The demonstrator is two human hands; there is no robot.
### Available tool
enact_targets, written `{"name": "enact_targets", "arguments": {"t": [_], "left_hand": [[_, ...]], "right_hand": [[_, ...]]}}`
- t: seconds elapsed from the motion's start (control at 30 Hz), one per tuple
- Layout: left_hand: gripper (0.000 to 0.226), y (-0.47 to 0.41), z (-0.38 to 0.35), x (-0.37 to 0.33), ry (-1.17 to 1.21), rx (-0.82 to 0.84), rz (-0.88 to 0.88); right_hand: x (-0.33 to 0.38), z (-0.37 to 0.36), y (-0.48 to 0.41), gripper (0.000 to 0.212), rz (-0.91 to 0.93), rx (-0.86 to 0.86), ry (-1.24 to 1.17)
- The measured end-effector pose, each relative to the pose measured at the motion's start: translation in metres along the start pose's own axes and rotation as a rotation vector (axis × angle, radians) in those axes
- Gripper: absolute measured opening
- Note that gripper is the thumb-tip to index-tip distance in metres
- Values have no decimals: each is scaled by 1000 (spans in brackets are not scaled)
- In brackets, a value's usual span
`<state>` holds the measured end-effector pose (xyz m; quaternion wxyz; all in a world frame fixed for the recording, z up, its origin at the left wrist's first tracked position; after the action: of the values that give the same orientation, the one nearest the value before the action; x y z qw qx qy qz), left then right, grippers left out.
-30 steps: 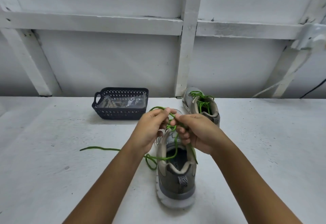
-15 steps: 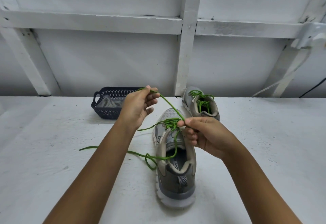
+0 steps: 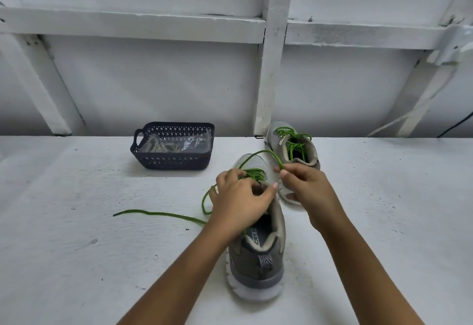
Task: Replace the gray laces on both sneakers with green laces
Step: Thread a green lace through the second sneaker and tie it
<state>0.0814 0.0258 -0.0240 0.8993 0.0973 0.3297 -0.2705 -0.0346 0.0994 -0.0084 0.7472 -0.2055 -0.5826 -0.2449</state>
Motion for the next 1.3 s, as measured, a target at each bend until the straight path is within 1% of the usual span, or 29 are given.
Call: {"name": "enact_targets", "arguments": {"t": [0.1,0.17,0.27,0.33,0.43,0.6,0.7,0.8,0.87,0.97,1.03,1.13,1.23,1.3], "left_hand": [[29,-5,-5,3,198,-1,9],[26,-7,-7,6,349,10,17],[18,-10,-10,14,549,7,63],[14,-10,-11,17,628,-5,90],[12,-8,-10,16,671,-18,115],[16,-5,-8,14,654,-15,90],[23,-7,-9,14,627,-25,64],[18,-8,-9,15,631,-31,62],[14,-8,-10,16,634,-34,56],[17,-8,-12,17,618,-25,34],[21,-8,-13,16,529,-43,17],[27,-9,-12,13,423,-66,-16],[27,-10,-12,14,303,-91,-35],[26,-9,-11,13,218,-102,-60]], "right_hand": [[-7,-3,0,18,6,-35,-48],[-11,-5,0,20,-6,-62,-113],[-15,-10,0,15,-13,-71,-170],[-18,-13,0,12,-9,-77,-189],[-20,-15,0,15,4,-106,-183],[-21,-16,-1,17,13,-137,-154],[-21,-17,-1,18,23,-133,-140],[-22,-17,-2,18,29,-129,-116],[-23,-17,-2,19,45,-143,-68],[-25,-17,-2,19,108,-173,61],[-25,-18,0,17,146,-188,135],[-29,-20,0,6,153,-183,200],[-34,-20,-1,12,136,-175,245],[-37,-23,0,15,123,-142,215]]}}
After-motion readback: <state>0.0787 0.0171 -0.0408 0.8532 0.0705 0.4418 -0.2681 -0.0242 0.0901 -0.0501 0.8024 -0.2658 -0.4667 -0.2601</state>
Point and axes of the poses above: each hand's wrist, its own y-axis away from the middle knuckle, its own z-axis out of the back of the hand, x = y × z, the point moved 5 cm from there along -y, towards the middle knuckle, and after that the axes turned 5 degrees about y, right-handed, at the moved point
